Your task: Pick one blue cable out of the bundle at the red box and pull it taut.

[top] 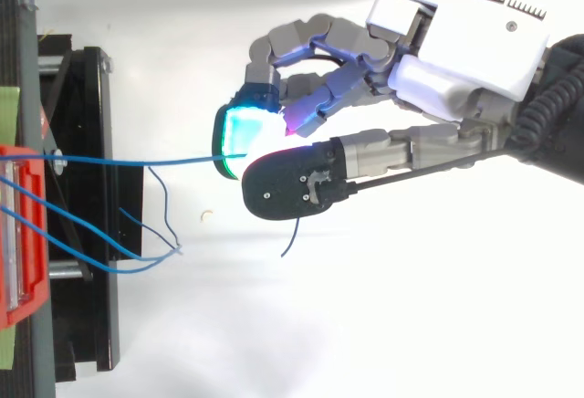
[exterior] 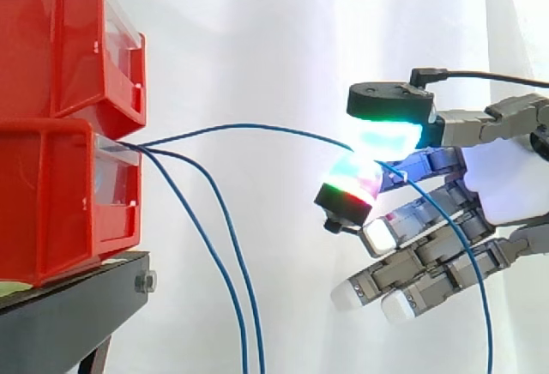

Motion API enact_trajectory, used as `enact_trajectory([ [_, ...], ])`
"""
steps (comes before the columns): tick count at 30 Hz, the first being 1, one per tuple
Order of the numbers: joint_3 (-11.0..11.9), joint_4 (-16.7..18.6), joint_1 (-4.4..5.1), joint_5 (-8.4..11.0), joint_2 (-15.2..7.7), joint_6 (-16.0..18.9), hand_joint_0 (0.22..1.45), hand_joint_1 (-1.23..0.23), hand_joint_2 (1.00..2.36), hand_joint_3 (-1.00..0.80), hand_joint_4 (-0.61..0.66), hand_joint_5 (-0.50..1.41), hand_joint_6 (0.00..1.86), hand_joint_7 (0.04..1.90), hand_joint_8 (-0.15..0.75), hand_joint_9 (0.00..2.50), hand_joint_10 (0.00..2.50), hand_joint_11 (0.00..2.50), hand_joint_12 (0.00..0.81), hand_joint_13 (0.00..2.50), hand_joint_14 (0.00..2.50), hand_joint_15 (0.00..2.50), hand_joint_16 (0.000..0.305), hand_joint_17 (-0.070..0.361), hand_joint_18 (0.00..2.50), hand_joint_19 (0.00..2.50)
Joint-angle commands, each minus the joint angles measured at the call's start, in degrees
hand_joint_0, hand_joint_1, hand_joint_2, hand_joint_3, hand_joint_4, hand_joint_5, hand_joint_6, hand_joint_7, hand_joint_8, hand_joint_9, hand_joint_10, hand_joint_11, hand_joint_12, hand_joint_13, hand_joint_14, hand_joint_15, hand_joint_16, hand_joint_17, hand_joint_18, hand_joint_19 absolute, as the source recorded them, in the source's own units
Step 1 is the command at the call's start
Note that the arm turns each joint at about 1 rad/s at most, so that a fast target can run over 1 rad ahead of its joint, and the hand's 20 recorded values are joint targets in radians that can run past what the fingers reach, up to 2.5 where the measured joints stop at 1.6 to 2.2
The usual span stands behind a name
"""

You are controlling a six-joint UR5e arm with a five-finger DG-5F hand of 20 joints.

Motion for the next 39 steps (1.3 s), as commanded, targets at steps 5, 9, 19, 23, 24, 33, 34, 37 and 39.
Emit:
enact_trajectory([
  [5,0.0,0.0,0.00,0.00,0.0,0.0,0.59,-0.48,1.01,-0.28,-0.06,-0.11,0.84,1.16,0.230,0.96,0.02,0.66,0.312,0.43,0.01,0.23,0.045,0.100,0.43,0.40],
  [9,0.0,0.0,0.00,0.00,0.0,0.0,0.59,-0.49,1.01,-0.30,-0.06,-0.11,0.84,1.18,0.228,0.96,0.02,0.67,0.306,0.43,0.01,0.23,0.044,0.098,0.42,0.39],
  [19,0.0,0.0,0.00,0.00,0.0,0.0,0.58,-0.54,1.01,-0.36,-0.05,-0.12,0.84,1.18,0.224,0.95,0.02,0.69,0.297,0.42,0.01,0.24,0.041,0.092,0.39,0.39],
  [23,0.0,-0.1,0.00,0.00,0.0,0.0,0.57,-0.53,1.01,-0.37,-0.05,-0.12,0.84,1.18,0.222,0.96,0.02,0.68,0.297,0.42,0.01,0.24,0.041,0.093,0.39,0.39],
  [24,0.0,-0.1,0.00,0.00,0.0,0.0,0.57,-0.52,1.01,-0.38,-0.05,-0.12,0.84,1.18,0.223,0.96,0.02,0.69,0.297,0.42,0.01,0.24,0.041,0.093,0.39,0.39],
  [33,0.0,0.0,0.00,0.00,0.0,0.0,0.56,-0.51,1.01,-0.42,-0.05,-0.12,0.84,1.18,0.225,0.95,0.02,0.69,0.300,0.42,0.01,0.23,0.041,0.093,0.39,0.39],
  [34,0.0,0.0,0.00,0.00,0.0,0.0,0.56,-0.51,1.01,-0.42,-0.05,-0.11,0.84,1.17,0.226,0.95,0.02,0.68,0.300,0.42,0.01,0.24,0.041,0.093,0.39,0.39],
  [37,0.0,-0.1,0.00,0.00,0.0,0.0,0.56,-0.51,1.01,-0.42,-0.05,-0.11,0.84,1.18,0.229,0.96,0.02,0.69,0.299,0.42,0.01,0.23,0.041,0.093,0.39,0.38],
  [39,0.0,-0.1,0.00,0.00,0.0,0.0,0.58,-0.53,1.01,-0.40,-0.05,-0.11,0.84,1.18,0.225,0.96,0.02,0.68,0.294,0.43,0.01,0.23,0.040,0.091,0.40,0.38],
])
